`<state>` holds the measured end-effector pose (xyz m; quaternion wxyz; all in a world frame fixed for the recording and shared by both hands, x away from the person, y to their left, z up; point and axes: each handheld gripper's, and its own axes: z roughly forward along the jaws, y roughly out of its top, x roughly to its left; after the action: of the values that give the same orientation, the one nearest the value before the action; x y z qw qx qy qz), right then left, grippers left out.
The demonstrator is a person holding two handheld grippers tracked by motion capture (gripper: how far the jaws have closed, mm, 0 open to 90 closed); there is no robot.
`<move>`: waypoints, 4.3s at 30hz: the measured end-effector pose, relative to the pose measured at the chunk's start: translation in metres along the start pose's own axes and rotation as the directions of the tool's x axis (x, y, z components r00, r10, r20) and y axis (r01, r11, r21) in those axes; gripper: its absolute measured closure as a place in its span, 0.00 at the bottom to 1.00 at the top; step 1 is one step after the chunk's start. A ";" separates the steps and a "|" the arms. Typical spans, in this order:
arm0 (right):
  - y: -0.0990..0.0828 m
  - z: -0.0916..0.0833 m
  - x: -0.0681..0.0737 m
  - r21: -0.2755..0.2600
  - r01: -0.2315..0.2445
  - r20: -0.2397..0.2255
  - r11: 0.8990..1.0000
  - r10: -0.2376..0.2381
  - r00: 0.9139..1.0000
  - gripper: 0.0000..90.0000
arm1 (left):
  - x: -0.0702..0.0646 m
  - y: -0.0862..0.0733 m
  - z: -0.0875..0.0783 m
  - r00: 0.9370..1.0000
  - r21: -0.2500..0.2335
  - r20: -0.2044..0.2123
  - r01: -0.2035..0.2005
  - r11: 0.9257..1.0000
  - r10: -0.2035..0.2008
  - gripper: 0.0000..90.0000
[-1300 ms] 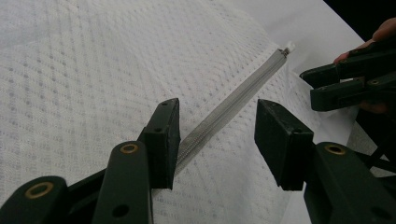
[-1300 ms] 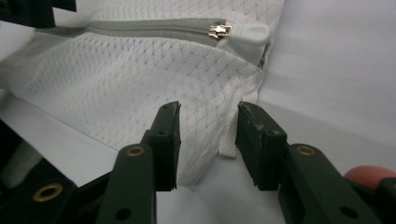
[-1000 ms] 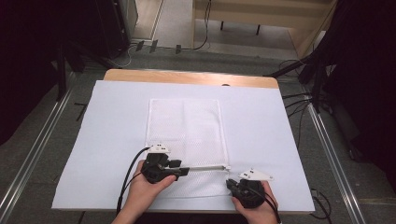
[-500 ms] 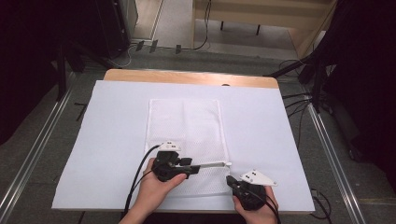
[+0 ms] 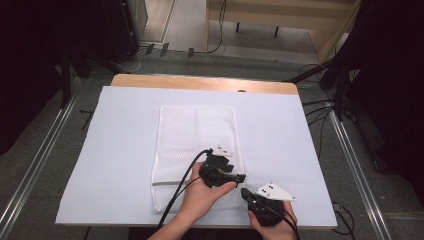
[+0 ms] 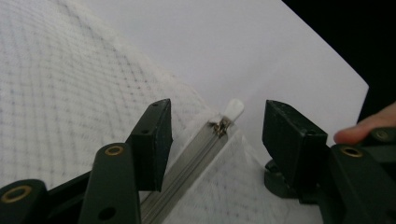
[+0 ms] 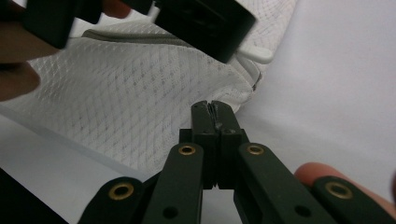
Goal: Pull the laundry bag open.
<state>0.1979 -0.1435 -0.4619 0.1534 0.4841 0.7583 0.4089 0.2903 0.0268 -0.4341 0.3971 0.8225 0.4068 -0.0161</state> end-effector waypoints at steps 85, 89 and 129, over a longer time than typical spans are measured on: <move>0.004 -0.003 0.004 -0.036 -0.034 -0.039 0.999 0.032 0.999 0.97 | 0.023 -0.020 -0.027 0.997 -0.191 0.077 0.046 0.981 -0.032 0.97; 0.006 -0.004 -0.005 -0.058 -0.105 -0.099 0.993 0.099 0.990 0.81 | 0.026 -0.023 -0.033 0.993 -0.222 0.109 0.066 0.973 -0.043 0.97; 0.028 0.022 -0.010 0.030 -0.137 -0.123 0.990 0.140 0.983 0.98 | 0.066 -0.072 -0.068 0.992 -0.146 -0.101 0.060 0.987 -0.075 0.97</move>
<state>0.2336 -0.1366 -0.4556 0.0716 0.5110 0.7352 0.4397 0.2647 0.1408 -0.4566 0.4321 0.7773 0.4552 0.0433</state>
